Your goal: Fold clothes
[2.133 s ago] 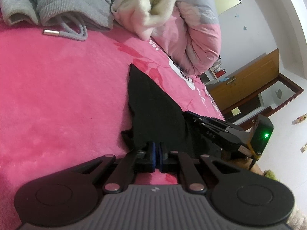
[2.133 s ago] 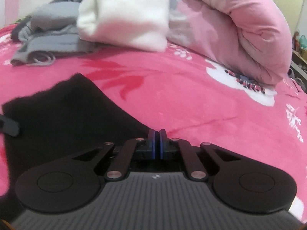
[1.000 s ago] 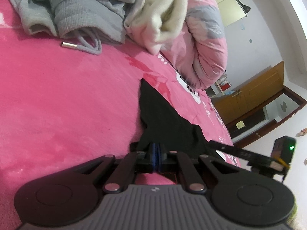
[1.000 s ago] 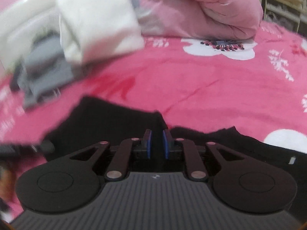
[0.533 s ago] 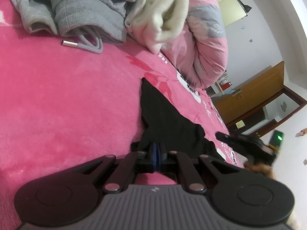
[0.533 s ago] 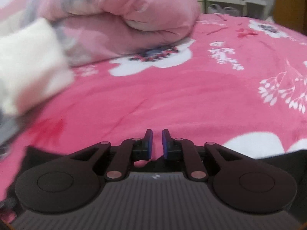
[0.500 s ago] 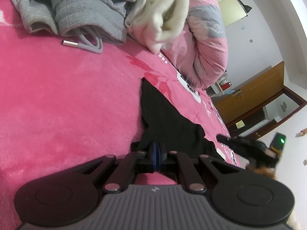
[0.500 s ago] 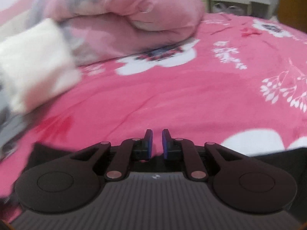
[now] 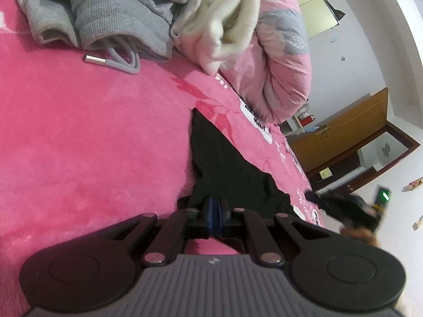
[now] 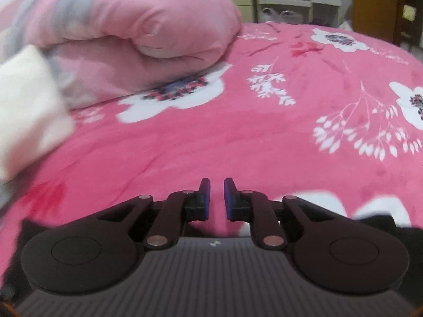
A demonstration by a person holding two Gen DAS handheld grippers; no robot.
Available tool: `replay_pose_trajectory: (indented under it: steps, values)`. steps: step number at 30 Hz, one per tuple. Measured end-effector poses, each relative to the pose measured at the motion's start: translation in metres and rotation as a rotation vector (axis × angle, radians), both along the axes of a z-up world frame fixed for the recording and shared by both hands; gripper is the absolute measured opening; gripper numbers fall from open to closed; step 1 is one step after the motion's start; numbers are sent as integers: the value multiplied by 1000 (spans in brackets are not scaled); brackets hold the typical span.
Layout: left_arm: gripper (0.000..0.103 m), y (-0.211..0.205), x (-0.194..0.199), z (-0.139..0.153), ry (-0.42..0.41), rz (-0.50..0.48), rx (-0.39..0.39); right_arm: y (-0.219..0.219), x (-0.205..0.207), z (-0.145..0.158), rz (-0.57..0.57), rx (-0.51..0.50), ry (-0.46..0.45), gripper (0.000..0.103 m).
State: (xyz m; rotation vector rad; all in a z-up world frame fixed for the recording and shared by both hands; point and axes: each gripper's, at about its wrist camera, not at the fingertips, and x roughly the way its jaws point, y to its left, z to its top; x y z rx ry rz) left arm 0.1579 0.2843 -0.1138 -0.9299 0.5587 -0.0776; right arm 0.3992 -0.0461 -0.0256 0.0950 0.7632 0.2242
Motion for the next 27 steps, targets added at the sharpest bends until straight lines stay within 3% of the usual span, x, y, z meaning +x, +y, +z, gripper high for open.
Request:
replay_pose_trajectory:
  steps: [5, 9, 11, 14, 19, 21, 24, 27]
  values:
    - [6, 1, 1, 0, -3, 17, -6, 7, -76, 12, 241, 101, 134, 12]
    - [6, 2, 1, -1, -9, 30, -8, 69, -151, -3, 524, -38, 159, 12]
    - [6, 3, 1, -1, -14, 29, -16, 99, -175, -17, 600, -122, 139, 10]
    - [8, 5, 1, -2, -18, 25, -29, 128, -194, -36, 618, -187, 148, 12]
    - [18, 6, 3, 1, -29, 18, -41, 126, -221, -19, 651, 22, 235, 10]
    - [17, 6, 3, 0, -32, 21, -42, 117, -211, -11, 541, 25, 195, 11]
    - [17, 6, 2, 0, -36, 24, -44, 101, -185, -23, 345, 68, 232, 12]
    - [18, 6, 2, 0, -42, 25, -45, 116, -211, -31, 365, 75, 282, 12]
